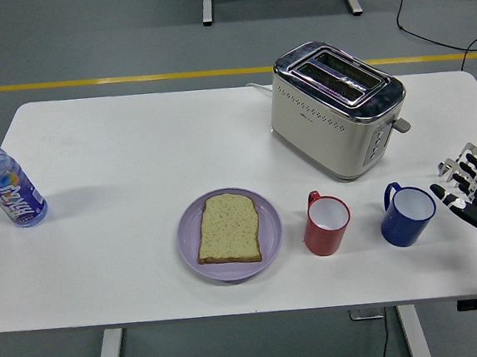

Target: Pick up the cup,pour liquid into bread,place the cup on the desk

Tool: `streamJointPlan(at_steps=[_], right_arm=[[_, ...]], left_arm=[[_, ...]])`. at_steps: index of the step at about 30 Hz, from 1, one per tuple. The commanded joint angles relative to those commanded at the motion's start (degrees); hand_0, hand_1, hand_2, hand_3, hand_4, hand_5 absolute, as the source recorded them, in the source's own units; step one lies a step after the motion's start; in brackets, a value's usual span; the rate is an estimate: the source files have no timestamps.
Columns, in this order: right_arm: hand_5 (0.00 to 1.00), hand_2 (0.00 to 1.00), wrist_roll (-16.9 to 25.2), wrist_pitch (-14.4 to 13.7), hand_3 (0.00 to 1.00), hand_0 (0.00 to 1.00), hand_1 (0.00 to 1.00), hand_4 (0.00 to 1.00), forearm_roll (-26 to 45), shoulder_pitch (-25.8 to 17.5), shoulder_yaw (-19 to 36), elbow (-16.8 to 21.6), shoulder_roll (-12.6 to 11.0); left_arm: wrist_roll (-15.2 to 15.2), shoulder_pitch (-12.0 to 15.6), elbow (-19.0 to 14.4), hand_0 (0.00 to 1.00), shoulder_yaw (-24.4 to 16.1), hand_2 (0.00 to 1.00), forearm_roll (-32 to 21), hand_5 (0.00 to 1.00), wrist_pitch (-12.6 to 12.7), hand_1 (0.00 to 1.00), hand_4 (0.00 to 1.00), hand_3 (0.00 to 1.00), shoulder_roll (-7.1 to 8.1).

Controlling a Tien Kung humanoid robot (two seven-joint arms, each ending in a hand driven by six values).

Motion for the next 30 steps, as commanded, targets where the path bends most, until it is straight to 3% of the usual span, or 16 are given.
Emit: streamJointPlan(at_steps=[15,30], right_arm=[[0.283,0.968,2.7,-1.5,0.998,0.998,0.902,0.998,-4.0,-0.4,-2.7,-3.1,-0.1],[0.281,0.967,3.0,-1.9,0.998,0.998,0.896,0.998,-5.3,-1.0,-5.3,-2.7,-0.7]], left_arm=[[0.1,0.0,0.0,0.690,0.1,0.773,-0.2,0.998,0.0,0.756,0.396,0.611,-0.10],[0.3,-0.2,0.0,0.690,-0.2,0.773,0.3,0.998,0.1,0.756,0.396,0.611,-0.08]])
